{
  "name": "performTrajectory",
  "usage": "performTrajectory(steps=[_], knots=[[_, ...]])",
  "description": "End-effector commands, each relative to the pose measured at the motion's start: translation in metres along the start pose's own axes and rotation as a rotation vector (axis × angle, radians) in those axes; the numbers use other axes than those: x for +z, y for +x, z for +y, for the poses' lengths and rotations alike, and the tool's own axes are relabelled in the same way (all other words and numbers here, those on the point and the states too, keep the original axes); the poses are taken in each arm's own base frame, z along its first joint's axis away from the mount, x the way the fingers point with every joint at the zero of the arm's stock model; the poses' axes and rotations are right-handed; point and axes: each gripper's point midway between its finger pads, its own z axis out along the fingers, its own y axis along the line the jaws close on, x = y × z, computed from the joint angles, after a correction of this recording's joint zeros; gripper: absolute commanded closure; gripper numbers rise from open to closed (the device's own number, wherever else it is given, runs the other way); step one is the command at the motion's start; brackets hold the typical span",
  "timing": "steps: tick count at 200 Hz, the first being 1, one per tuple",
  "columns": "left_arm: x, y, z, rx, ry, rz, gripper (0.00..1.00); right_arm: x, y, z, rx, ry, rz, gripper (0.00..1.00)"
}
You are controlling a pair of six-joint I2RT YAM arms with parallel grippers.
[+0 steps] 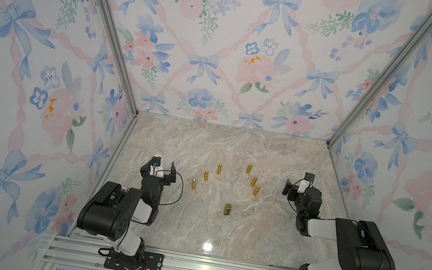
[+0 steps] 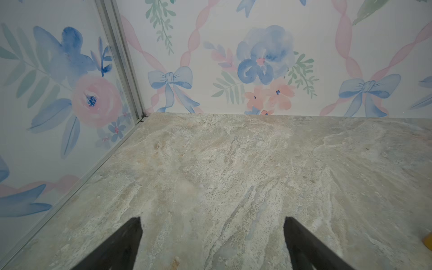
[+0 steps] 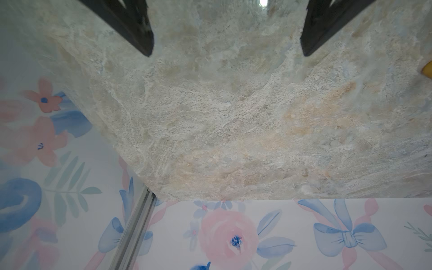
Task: Open the lipstick cap
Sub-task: Pick up the lipstick at the center of the board.
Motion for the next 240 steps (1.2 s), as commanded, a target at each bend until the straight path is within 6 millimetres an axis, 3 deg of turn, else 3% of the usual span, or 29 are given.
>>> performTrajectory(steps=[1,183,240], knots=[[0.003,-0.007,-0.003,0.010,0.015,-0.018,0.02,0.002,-0.008,0.005,-0.011,-0.016,-0.025,0.01],[0.001,-0.008,-0.004,0.010,0.015,-0.023,0.02,-0.001,-0.008,0.000,0.001,0.011,-0.041,0.01],[-0.010,-0.028,0.003,-0.003,-0.016,-0.069,0.02,-0.018,-0.029,-0.007,0.014,0.036,-0.087,0.01]])
